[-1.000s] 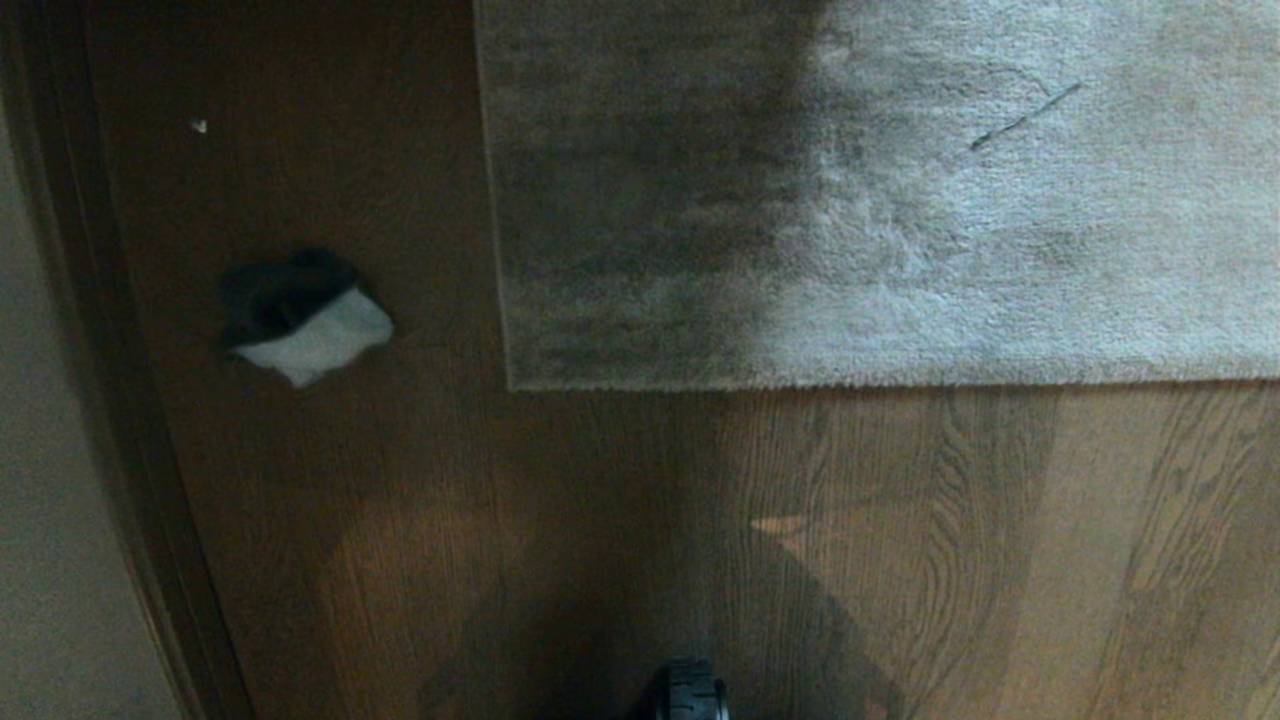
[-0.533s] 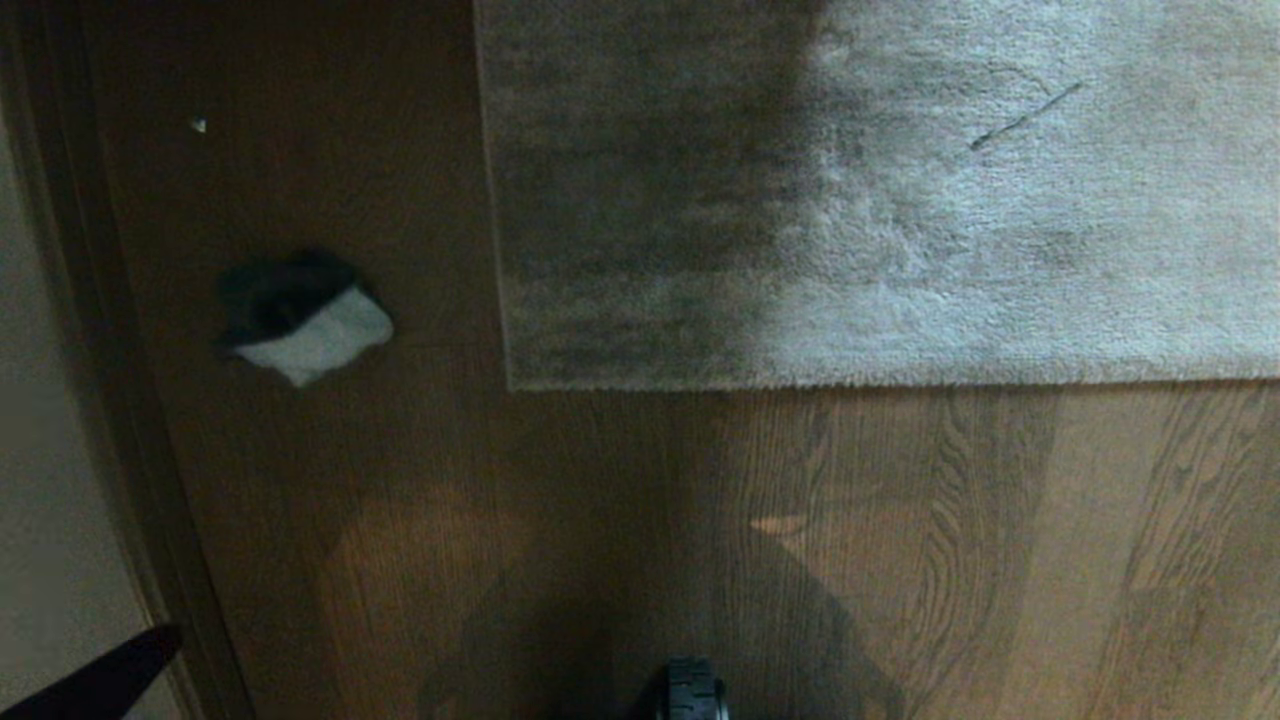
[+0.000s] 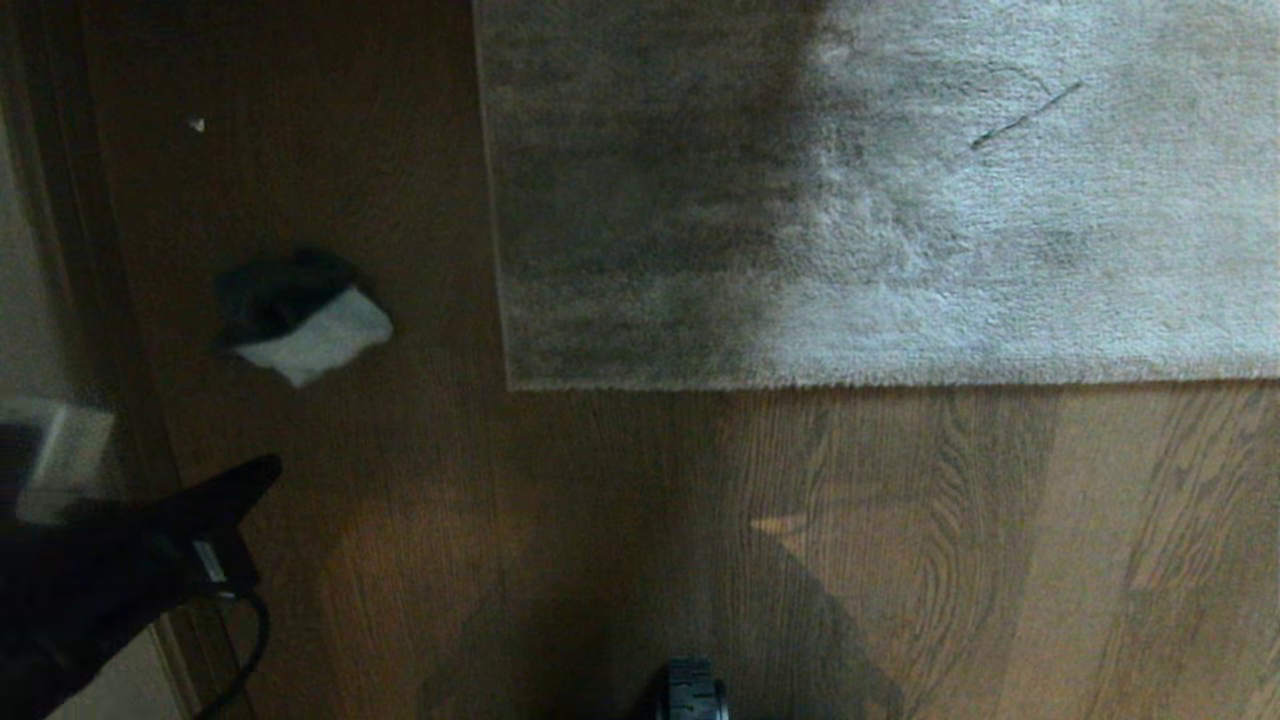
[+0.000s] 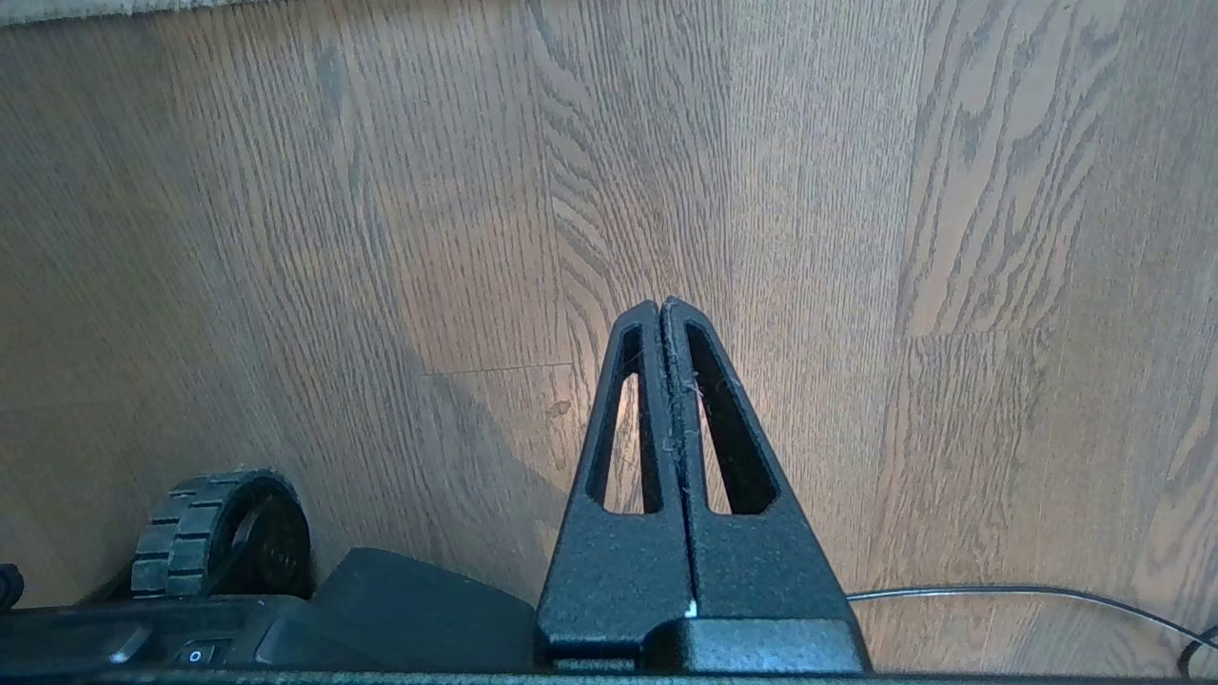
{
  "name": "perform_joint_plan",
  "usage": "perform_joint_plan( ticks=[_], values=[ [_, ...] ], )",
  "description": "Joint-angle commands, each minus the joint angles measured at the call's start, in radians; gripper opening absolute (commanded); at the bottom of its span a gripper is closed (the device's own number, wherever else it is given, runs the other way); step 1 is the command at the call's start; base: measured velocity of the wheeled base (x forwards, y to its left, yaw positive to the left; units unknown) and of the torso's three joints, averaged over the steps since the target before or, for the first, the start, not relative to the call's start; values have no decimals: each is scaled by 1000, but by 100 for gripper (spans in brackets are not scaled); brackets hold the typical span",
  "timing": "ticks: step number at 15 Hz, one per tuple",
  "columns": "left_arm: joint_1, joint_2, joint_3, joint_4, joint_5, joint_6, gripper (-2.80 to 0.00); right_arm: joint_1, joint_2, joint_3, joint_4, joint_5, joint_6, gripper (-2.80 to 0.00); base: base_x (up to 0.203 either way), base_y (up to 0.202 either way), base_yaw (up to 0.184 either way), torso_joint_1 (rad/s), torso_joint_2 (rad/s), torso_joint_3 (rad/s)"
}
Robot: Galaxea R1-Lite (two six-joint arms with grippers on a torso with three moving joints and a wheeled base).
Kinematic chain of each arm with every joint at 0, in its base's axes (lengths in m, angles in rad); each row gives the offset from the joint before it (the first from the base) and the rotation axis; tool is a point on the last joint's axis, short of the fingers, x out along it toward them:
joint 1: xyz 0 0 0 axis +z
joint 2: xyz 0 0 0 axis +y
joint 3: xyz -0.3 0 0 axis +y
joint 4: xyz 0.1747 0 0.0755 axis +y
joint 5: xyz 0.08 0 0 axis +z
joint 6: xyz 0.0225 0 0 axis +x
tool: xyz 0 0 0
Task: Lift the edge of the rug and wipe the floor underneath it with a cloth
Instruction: Pick up the rag
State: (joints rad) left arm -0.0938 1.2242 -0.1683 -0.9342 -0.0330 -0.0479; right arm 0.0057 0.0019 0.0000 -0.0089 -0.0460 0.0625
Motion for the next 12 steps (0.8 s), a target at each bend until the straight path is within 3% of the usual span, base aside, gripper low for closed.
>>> perform_joint_plan(
  ticks=[1, 5, 12],
  values=[
    [20, 107, -4, -64, 2, -3, 0, 0, 0, 0, 0, 0, 0, -280, 0, 0, 0, 0, 0, 0],
    [54, 115, -21, -64, 4, -48, 0, 0, 0, 0, 0, 0, 0, -280, 0, 0, 0, 0, 0, 0],
    [176, 172, -53, -64, 7, -108, 0, 0, 0, 0, 0, 0, 0, -280, 0, 0, 0, 0, 0, 0]
  ],
)
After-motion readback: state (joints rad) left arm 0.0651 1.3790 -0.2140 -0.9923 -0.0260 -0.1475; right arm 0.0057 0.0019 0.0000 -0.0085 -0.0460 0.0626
